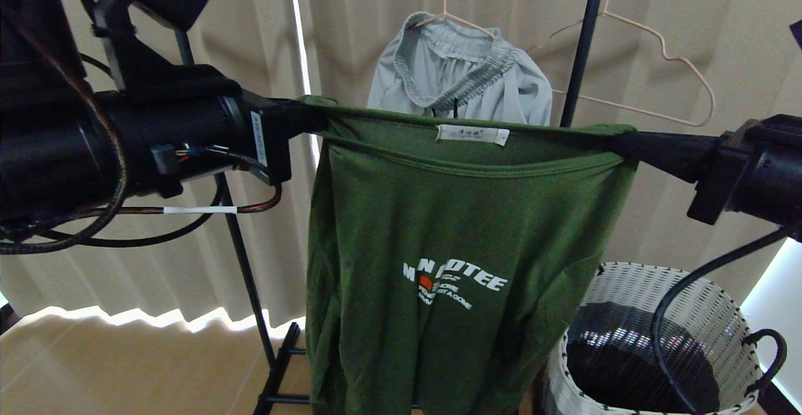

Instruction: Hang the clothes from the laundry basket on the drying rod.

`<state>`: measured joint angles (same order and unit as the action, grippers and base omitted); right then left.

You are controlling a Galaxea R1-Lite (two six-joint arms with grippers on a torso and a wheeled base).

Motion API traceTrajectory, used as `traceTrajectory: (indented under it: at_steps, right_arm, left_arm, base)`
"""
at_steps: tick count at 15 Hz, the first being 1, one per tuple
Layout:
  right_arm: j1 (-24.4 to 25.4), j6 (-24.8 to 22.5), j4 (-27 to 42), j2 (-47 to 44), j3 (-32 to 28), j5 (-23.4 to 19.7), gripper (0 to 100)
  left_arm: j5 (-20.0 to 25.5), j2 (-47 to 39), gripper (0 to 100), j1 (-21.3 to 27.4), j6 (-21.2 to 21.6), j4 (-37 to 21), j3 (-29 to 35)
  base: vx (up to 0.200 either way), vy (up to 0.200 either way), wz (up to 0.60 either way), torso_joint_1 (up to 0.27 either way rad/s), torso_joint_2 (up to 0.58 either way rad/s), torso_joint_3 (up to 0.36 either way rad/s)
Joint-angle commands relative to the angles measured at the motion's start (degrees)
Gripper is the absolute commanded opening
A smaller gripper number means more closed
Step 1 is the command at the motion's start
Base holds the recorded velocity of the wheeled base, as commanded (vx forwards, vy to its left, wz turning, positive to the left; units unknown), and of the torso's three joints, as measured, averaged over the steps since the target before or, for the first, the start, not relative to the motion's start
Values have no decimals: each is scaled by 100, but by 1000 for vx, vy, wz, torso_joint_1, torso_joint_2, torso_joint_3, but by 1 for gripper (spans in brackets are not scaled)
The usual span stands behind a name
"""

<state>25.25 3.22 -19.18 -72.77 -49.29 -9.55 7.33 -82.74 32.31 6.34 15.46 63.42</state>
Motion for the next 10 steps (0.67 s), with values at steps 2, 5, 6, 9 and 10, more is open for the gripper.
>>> traceTrajectory:
  at_steps: [2,5,6,9,10]
  right_arm:
    - [332,-5,63,377,235,14,0]
    - [51,-146,37,61,174,84,0]
    - [-160,-146,72,-36,121,111,0]
    - [-257,-128,-16,-370,-125,120,0]
    - [-292,-102,-25,-493,-257,111,0]
  left_arm:
    - [-21,-208,0,118,-10,-8,22]
    - [-21,170,0,162,-10,-447,-145]
    - [-12,346,0,171,-19,-720,-136]
    - [23,742,0,347,-19,-1133,-145]
    - [23,812,0,391,-19,-1133,-145]
  base:
    - [0,0,0,0,0,0]
    - [0,0,0,0,0,0]
    - [0,0,0,0,0,0]
    - [0,0,0,0,0,0]
    - [0,0,0,0,0,0]
